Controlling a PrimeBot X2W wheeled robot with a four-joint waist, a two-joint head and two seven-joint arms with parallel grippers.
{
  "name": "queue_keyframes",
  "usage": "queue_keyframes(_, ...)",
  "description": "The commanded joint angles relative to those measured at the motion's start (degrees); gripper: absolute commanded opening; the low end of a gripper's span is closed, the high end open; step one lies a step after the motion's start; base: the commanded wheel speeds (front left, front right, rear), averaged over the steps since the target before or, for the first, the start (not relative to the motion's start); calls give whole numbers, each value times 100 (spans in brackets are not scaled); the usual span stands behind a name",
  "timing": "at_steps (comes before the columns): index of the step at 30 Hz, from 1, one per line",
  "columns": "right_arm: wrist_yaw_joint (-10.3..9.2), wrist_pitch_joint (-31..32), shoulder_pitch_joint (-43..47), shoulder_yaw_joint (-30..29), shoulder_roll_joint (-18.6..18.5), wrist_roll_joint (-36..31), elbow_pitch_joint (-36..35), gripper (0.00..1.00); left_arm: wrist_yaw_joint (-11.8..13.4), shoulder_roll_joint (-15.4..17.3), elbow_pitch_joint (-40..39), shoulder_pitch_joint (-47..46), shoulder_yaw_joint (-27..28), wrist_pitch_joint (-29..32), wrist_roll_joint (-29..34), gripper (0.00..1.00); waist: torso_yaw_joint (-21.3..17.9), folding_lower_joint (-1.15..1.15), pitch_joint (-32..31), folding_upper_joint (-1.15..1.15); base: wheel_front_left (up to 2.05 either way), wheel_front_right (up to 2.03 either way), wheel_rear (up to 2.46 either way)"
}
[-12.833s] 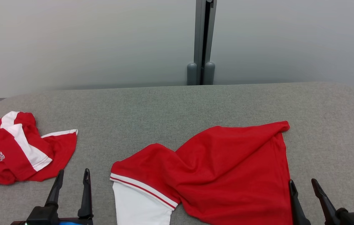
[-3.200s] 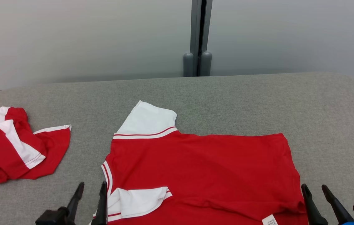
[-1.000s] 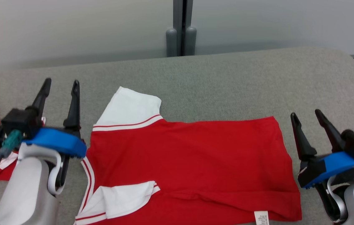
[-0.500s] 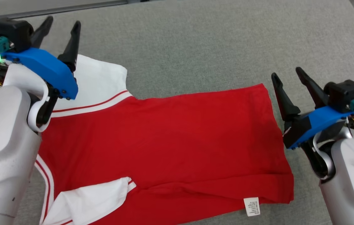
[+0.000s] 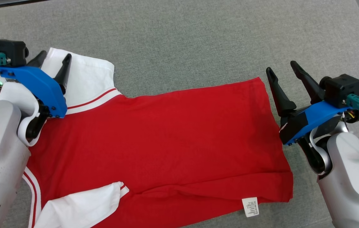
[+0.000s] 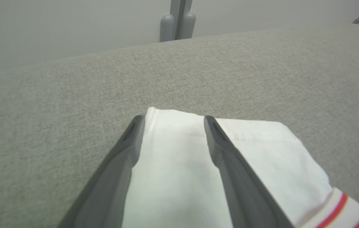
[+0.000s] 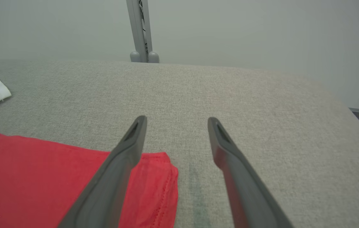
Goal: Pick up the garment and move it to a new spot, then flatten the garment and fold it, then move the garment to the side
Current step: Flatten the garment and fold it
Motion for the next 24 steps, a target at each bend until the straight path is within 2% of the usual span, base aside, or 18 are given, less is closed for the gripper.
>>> queue_keyframes(1, 1, -44, -70, 1, -38, 50, 32, 100, -6, 46, 30, 66, -77, -40, -33, 100, 8, 0, 13, -1, 0, 0, 0)
queue_keyframes(12, 1, -47, -184, 74, -69, 108, 109, 100, -6, 19, 367, -73, -595, -162, -297, 100, 35, 0, 138, -1, 0, 0, 0)
queue_keyframes(14, 1, -29, -205, 96, -81, 109, 128, 100, -2, 88, 536, -168, -693, -276, -126, 100, 28, 0, 144, -1, 0, 0, 0)
queue_keyframes(18, 1, -31, -214, 124, -89, 117, 168, 100, 3, 0, 771, -255, -784, -420, -94, 100, 9, 0, 133, -1, 0, 0, 0)
queue_keyframes(23, 1, 2, -180, 163, -110, 145, 191, 100, 3, -134, 1004, -256, -957, -297, -199, 100, -4, 0, 127, -1, 0, 0, 0)
queue_keyframes(24, 1, 22, -171, 169, -114, 152, 190, 100, 3, -152, 1036, -265, -976, -304, -225, 45, -4, 0, 129, -1, 0, 0, 0)
